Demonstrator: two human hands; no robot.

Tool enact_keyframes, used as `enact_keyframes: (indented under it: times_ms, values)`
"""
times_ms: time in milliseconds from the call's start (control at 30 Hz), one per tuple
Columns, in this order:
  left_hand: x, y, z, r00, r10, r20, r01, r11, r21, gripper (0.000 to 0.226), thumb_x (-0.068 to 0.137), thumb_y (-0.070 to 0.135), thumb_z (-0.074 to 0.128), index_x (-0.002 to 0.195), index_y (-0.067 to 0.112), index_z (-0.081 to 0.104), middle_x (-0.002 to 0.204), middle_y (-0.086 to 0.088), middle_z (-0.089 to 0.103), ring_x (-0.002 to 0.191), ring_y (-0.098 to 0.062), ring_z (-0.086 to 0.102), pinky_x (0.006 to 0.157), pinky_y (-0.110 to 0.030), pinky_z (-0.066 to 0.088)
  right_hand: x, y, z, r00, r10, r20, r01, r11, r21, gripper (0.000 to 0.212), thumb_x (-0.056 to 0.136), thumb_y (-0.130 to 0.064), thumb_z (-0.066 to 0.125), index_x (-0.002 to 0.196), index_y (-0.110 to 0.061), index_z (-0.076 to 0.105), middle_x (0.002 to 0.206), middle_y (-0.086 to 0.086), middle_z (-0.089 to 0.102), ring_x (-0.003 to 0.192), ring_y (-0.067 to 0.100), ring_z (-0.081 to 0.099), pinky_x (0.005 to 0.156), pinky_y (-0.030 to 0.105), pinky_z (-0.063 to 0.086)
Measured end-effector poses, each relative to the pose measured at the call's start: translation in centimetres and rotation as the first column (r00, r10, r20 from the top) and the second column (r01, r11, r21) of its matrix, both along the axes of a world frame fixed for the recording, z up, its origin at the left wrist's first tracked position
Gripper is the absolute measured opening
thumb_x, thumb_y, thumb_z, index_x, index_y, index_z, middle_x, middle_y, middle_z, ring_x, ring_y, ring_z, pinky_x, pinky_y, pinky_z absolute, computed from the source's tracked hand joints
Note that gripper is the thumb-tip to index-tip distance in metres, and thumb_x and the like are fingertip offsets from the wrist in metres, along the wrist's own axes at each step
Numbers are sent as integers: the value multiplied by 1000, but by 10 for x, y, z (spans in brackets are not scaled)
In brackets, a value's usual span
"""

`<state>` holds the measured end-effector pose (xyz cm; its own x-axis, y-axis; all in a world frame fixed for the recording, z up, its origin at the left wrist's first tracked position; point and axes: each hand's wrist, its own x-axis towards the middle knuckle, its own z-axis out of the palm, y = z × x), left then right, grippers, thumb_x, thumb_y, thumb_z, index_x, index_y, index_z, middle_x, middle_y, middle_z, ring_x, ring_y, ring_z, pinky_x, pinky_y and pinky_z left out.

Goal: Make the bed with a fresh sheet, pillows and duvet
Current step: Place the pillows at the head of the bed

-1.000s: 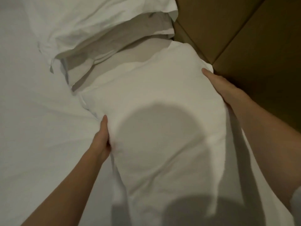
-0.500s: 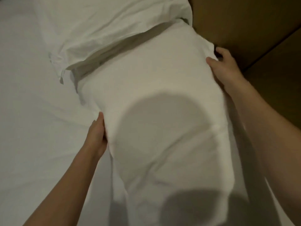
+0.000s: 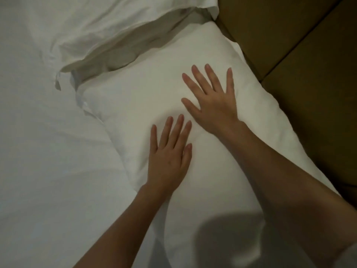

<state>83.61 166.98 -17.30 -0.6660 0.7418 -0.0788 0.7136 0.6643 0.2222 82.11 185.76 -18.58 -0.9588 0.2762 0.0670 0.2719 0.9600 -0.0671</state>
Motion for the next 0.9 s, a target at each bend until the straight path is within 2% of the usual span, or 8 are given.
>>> enact_keyframes:
  times_ms: [133, 233, 400, 600, 733, 833, 867, 900]
  values:
    - [22, -2, 9, 996, 61, 65, -57, 996, -70, 64, 98, 51, 13, 153, 19, 13, 161, -1, 5, 148, -22, -4, 117, -54, -6, 32, 5, 9, 976, -177, 130, 181, 983, -17, 72, 89, -73, 5, 153, -39, 7, 162, -3, 5, 149, 25, 3, 111, 67, 2]
    - [54, -12, 11, 994, 63, 92, -51, 990, -132, 76, 91, 66, 7, 154, 23, 2, 161, -2, -6, 147, -26, -12, 114, -58, -10, 80, -13, 8, 974, -211, 80, 213, 977, -14, 75, 88, -77, 11, 152, -38, 17, 161, 1, 14, 148, 29, 11, 110, 69, 8]
    - [113, -32, 13, 992, -84, 98, 99, 982, -160, 79, 87, 75, 8, 152, 31, 5, 161, -7, -3, 147, -34, -7, 111, -67, -2, 171, -37, 8, 948, -307, 84, 309, 951, -8, 76, 87, -79, 19, 151, -36, 24, 158, 2, 22, 146, 32, 19, 108, 69, 12]
    - [174, -50, 19, 955, -281, 94, 293, 944, -153, 80, 86, 76, 20, 152, 32, 13, 160, -13, 1, 145, -41, -3, 108, -72, 2, 286, -75, 15, 846, -512, 151, 520, 854, -20, 72, 91, -73, 18, 152, -36, 17, 161, -1, 14, 148, 27, 10, 108, 71, 6]
    - [204, -69, 23, 851, -521, 72, 525, 833, -175, 76, 85, 68, 37, 151, 34, 21, 159, -13, 10, 142, -49, 3, 100, -79, 9, 368, -121, -2, 634, -723, 275, 773, 577, -263, 62, 95, -64, 11, 151, -43, -4, 161, -9, -7, 148, 20, -9, 111, 65, -1]
    - [217, -86, 28, 589, -803, 89, 804, 573, -158, 74, 76, 53, 65, 144, 34, 39, 157, 0, 25, 144, -41, 12, 96, -79, 14, 413, -149, -19, 268, -765, 586, 909, 0, -416, 64, 94, -66, 13, 150, -42, -8, 161, -5, -8, 148, 24, -8, 116, 58, -4]
    - [218, -88, 30, 482, -869, 112, 874, 466, -139, 69, 74, 48, 69, 138, 35, 47, 155, 3, 31, 145, -37, 14, 97, -77, 13, 423, -155, -22, 191, -709, 679, 914, -123, -386, 64, 97, -60, 18, 153, -34, 1, 162, 0, -2, 148, 26, -3, 117, 54, -1]
    - [218, -89, 31, 392, -913, 116, 918, 379, -115, 61, 74, 45, 68, 132, 35, 54, 152, 7, 36, 145, -32, 16, 99, -74, 12, 430, -159, -24, 174, -693, 700, 911, -157, -382, 61, 101, -52, 26, 153, -25, 13, 161, 4, 6, 147, 29, 5, 119, 49, 6]
